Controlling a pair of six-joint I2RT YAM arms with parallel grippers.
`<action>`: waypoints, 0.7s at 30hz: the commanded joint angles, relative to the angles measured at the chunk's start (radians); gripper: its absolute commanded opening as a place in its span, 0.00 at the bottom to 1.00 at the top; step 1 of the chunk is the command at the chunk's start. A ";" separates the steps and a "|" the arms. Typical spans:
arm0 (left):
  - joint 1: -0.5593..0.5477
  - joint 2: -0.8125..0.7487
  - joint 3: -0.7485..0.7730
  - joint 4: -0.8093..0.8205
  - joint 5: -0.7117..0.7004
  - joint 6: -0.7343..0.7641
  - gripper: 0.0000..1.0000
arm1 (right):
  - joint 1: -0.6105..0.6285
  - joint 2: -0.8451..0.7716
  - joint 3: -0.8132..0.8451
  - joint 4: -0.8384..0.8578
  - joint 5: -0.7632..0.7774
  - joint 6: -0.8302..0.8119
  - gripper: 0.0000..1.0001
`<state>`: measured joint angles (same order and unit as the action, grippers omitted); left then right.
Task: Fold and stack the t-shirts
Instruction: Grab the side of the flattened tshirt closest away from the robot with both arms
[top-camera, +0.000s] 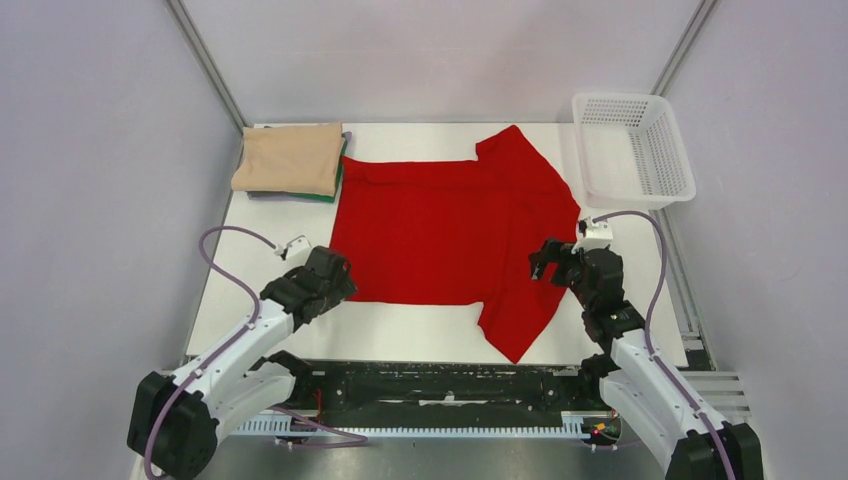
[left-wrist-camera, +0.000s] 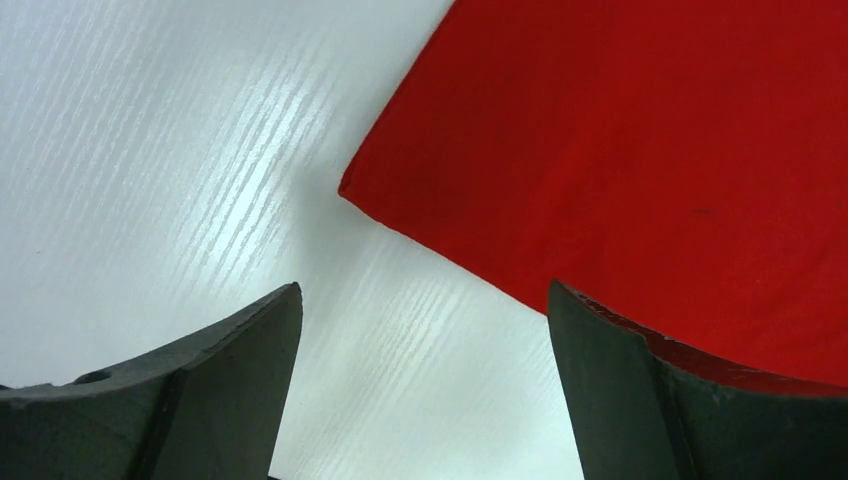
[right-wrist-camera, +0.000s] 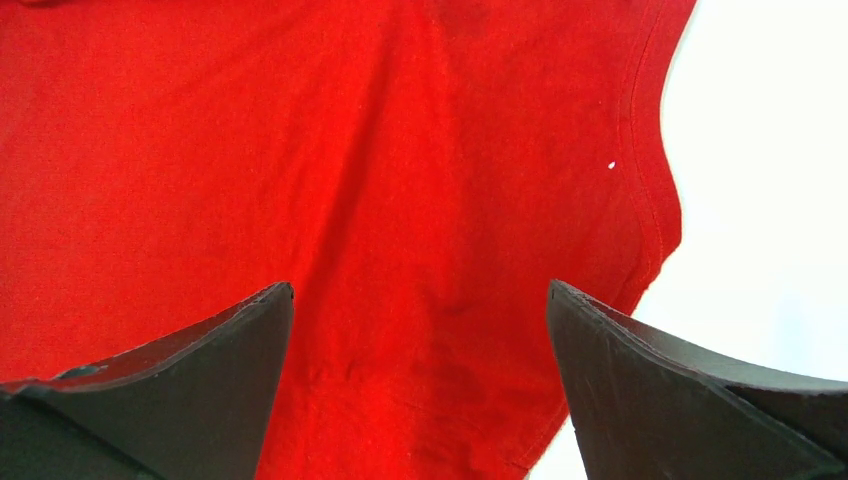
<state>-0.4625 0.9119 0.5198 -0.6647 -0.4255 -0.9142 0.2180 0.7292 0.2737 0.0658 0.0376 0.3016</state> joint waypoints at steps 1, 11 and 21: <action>0.027 0.083 0.026 0.003 -0.076 -0.095 0.93 | 0.000 -0.028 0.030 -0.056 -0.030 -0.016 0.98; 0.114 0.297 0.068 0.081 -0.072 -0.101 0.72 | 0.000 -0.032 0.021 -0.061 0.027 -0.025 0.98; 0.143 0.401 0.071 0.151 0.017 -0.048 0.51 | -0.001 0.021 0.024 -0.058 0.042 -0.026 0.98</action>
<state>-0.3252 1.2591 0.5770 -0.5724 -0.4431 -0.9699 0.2184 0.7341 0.2764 -0.0029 0.0582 0.2878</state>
